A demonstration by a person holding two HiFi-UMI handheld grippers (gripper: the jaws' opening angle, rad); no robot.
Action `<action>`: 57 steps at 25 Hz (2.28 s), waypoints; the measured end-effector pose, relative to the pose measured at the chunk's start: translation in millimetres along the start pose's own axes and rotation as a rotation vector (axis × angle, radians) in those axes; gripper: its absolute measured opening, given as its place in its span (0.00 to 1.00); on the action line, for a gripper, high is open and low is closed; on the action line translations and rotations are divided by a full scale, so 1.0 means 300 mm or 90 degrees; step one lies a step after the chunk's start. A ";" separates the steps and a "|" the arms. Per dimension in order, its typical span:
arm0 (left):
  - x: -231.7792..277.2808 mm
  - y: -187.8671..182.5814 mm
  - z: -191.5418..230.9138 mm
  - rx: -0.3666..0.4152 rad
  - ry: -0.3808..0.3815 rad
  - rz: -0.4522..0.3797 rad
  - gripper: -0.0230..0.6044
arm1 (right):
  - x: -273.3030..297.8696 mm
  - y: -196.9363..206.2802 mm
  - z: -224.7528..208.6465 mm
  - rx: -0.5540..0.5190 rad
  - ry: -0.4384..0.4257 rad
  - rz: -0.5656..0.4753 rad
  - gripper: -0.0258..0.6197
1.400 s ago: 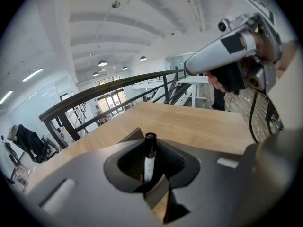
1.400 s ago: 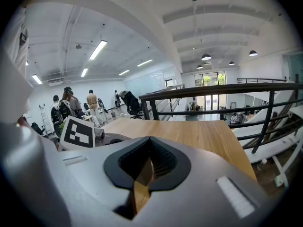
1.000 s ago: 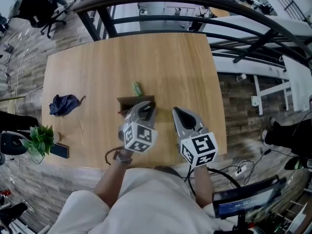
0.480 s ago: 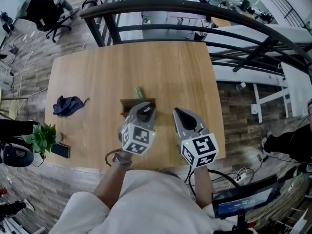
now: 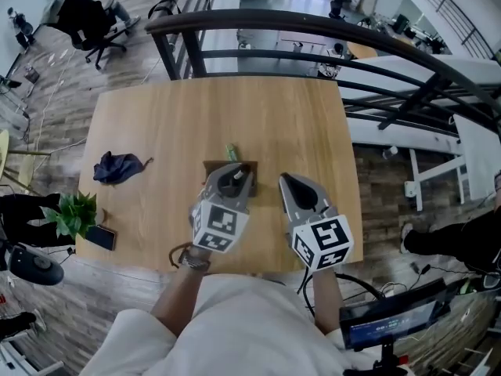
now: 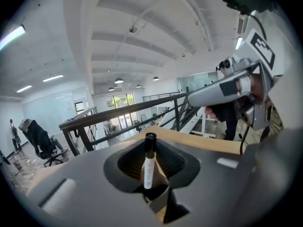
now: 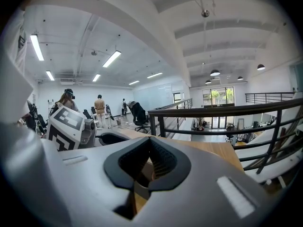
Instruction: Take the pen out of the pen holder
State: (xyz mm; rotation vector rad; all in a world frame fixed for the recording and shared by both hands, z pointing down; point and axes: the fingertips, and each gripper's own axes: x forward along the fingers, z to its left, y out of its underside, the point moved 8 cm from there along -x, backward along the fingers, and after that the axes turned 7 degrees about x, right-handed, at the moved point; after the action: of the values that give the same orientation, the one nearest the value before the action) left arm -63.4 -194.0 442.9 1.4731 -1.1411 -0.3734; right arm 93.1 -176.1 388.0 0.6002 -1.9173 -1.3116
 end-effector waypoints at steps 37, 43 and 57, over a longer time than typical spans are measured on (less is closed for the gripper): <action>-0.279 -0.294 0.092 0.019 -0.086 -0.152 0.14 | -0.073 -0.225 0.112 -0.078 -0.069 -0.104 0.04; -0.295 -0.280 0.102 0.019 -0.087 -0.157 0.14 | -0.071 -0.227 0.144 -0.108 -0.055 -0.111 0.04; -0.307 -0.278 0.102 0.014 -0.081 -0.164 0.14 | -0.074 -0.219 0.157 -0.107 -0.043 -0.109 0.04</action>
State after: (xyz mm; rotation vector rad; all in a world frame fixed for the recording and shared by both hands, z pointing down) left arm -94.4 -150.6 326.6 1.6392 -1.0586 -0.6414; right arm 69.0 -156.9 310.0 0.6526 -1.8189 -1.6019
